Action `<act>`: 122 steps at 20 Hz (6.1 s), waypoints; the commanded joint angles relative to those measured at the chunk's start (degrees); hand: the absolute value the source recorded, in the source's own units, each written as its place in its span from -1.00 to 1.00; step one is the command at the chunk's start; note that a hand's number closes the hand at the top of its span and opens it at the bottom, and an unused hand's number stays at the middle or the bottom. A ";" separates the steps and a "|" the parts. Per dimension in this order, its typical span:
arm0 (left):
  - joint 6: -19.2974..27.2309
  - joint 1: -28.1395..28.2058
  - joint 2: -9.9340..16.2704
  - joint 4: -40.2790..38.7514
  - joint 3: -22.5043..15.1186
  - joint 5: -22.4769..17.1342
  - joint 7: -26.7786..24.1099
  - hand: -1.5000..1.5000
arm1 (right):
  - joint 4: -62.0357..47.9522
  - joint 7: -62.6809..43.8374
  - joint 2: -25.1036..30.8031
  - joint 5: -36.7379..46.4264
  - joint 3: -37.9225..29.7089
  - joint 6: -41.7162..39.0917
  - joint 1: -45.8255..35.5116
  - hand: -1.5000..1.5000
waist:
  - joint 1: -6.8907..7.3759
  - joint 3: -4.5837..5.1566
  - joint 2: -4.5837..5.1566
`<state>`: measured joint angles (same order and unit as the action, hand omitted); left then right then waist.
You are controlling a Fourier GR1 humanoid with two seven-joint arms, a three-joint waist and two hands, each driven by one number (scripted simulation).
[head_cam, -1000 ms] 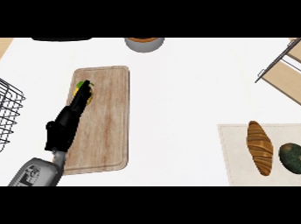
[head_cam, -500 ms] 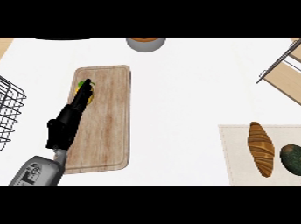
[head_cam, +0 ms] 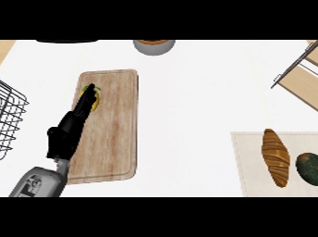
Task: Pick the squash from the placemat and place it in the tiered shelf
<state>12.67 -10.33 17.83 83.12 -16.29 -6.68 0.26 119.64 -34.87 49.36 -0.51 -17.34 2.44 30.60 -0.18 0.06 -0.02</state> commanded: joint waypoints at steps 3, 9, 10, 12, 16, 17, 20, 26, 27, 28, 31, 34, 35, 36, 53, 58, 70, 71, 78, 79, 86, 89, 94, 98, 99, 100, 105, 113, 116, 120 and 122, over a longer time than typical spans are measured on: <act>-0.35 0.16 -2.47 1.33 0.57 2.58 1.90 0.00 | 5.67 -7.32 -6.04 7.54 1.33 -2.31 -2.90 -1.00 | -0.17 -0.05 -0.06; -3.57 -2.56 -3.64 -4.94 4.75 2.87 -0.63 0.00 | 3.02 -8.95 -9.74 13.24 2.22 -6.51 -8.36 -1.00 | -0.13 -0.05 0.00; -3.68 0.59 -3.42 -0.96 3.35 3.95 -0.49 0.00 | 4.59 -11.99 -11.87 15.97 5.39 -5.86 -9.81 -1.00 | 0.11 -0.05 -0.02; -2.66 1.06 -4.14 1.53 3.22 4.49 2.27 0.00 | 9.08 -17.43 -11.59 13.88 2.95 -8.05 -11.21 -1.00 | 0.08 -0.04 -0.06; -3.96 -1.17 -6.43 -3.80 5.25 5.56 -0.78 0.00 | 4.42 -9.45 -18.55 20.93 5.83 -7.82 -9.84 -1.00 | -0.16 -0.06 -0.01; -6.43 -3.22 -5.25 -6.30 7.17 4.37 -1.49 0.00 | 0.06 -6.55 -18.56 20.81 5.52 -8.19 -11.85 -1.00 | -0.12 -0.06 0.03; -3.85 -1.51 -6.86 0.49 4.68 7.90 3.92 0.00 | 2.19 -11.18 -18.39 21.25 4.12 -12.43 -13.70 -1.00 | 0.00 -0.06 -0.03; -7.91 1.43 -6.51 -0.47 8.35 7.30 1.08 0.00 | 1.55 -10.28 -23.09 24.91 2.24 -14.84 -14.86 -1.00 | -0.02 -0.06 -0.04; -8.81 -1.29 -6.11 0.31 9.22 6.72 4.42 0.00 | 0.32 -9.74 -24.20 25.87 2.53 -14.08 -15.77 -1.00 | -0.02 -0.07 -0.03; -9.09 0.69 -6.49 -2.44 9.27 7.48 0.05 0.00 | -0.30 -6.85 -25.72 27.12 2.37 -13.29 -13.50 -1.00 | -0.09 -0.06 -0.02; -8.97 0.82 -7.15 -0.73 9.38 8.44 0.82 0.00 | -4.37 -6.85 -27.71 31.96 6.49 -12.95 -16.83 -1.00 | 0.10 -0.06 0.00; -9.19 -0.84 -8.11 -0.83 10.34 9.34 2.44 0.00 | -3.54 -6.56 -27.81 31.39 3.61 -16.64 -16.24 -1.00 | 0.00 -0.06 -0.01; -6.77 -3.77 -10.53 -4.01 9.08 11.38 2.03 0.00 | -5.83 -6.94 -28.38 32.28 4.61 -15.55 -18.46 -1.00 | -0.03 -0.06 0.03; -7.49 -0.60 -10.21 -0.64 9.59 10.65 2.09 0.00 | -4.26 -4.77 -28.68 32.35 2.98 -16.70 -15.22 -1.00 | -0.03 -0.06 -0.02; -10.39 1.14 -12.05 1.79 11.64 13.23 2.74 0.00 | -13.37 -1.19 -35.10 42.48 3.28 -15.39 -19.97 -1.00 | 0.09 -0.06 -0.01; -10.53 1.41 -13.04 0.21 11.50 14.71 1.69 0.00 | -19.78 7.58 -34.33 41.84 0.30 -13.67 -19.48 -1.00 | 0.04 -0.07 0.00; -14.83 5.56 -11.11 2.99 14.24 12.87 0.12 0.00 | -22.87 5.24 -35.35 46.06 3.85 -17.10 -22.49 1.00 | 0.37 -0.06 -0.01; -12.95 2.97 -13.21 2.60 12.98 14.51 2.26 0.00 | -23.84 9.84 -32.89 43.63 0.65 -18.19 -21.12 1.00 | 0.11 -0.07 -0.01; -11.84 3.37 -14.60 4.66 12.13 16.26 3.70 0.00 | -24.06 14.22 -34.68 49.81 2.38 -11.94 -18.90 1.00 | 0.06 -0.06 -0.02; -13.50 2.82 -12.94 3.17 14.08 14.73 2.90 0.00 | -23.14 12.01 -37.87 53.25 6.23 -9.64 -18.32 1.00 | 0.07 -0.06 -0.01; -14.32 -1.21 -13.80 1.63 12.73 15.00 3.29 0.00 | -26.52 -18.73 -48.97 61.45 12.44 -8.06 -42.67 1.00 | 4.48 0.06 0.74; -13.45 -2.87 -15.57 0.12 12.08 15.25 3.42 0.00 | -34.38 -28.30 -49.17 63.74 15.09 -1.89 -52.53 1.00 | 4.14 -0.04 0.84; -15.33 -2.39 -12.85 -0.31 13.83 14.41 2.83 0.00 | -38.60 -30.49 -49.30 65.18 15.52 15.37 -62.77 1.00 | 3.93 -0.12 0.67; -13.99 -0.81 -13.53 -1.30 13.87 15.16 0.09 0.00 | -39.66 -38.43 -49.33 71.80 21.50 18.37 -69.82 1.00 | 2.58 0.02 0.17; -13.45 -0.53 -13.82 -0.57 13.13 16.01 1.81 0.00 | -42.90 -36.43 -49.33 73.29 16.98 17.76 -74.31 1.00 | 2.50 -0.02 0.28; -13.41 0.25 -15.04 -1.15 12.55 15.61 0.66 0.00 | -43.00 -39.35 -49.34 74.37 18.13 16.87 -76.98 1.00 | 2.52 0.02 0.23; -12.72 -1.40 -13.32 -0.57 14.60 15.88 1.74 0.00 | -41.89 -43.89 -49.34 83.78 17.17 12.88 -80.91 1.00 | 0.96 0.03 -0.18; -13.77 -1.19 -13.17 -0.63 14.53 15.31 2.01 0.00 | -42.07 -43.44 -45.97 93.21 9.74 1.94 -92.22 1.00 | 0.42 0.00 -0.28; -13.04 2.70 -13.91 1.05 14.08 15.40 0.98 0.00 | -39.80 -42.39 -45.91 98.95 10.61 0.15 -89.24 1.00 | 0.13 -0.01 -0.38; -13.20 3.34 -13.98 2.29 13.73 15.46 1.61 0.00 | -41.42 -37.21 -41.68 98.76 4.91 -3.83 -93.12 1.00 | 0.34 -0.05 -0.36; -14.87 1.11 -12.44 -1.20 15.50 14.32 -0.18 0.00 | -45.11 -39.55 -43.04 101.14 3.89 -0.28 -96.44 1.00 | 0.73 -0.01 0.06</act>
<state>-1.04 -9.50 4.58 82.54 -1.38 8.31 0.94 77.08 -66.70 5.14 98.47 -10.85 4.83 -61.57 0.22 0.05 -0.16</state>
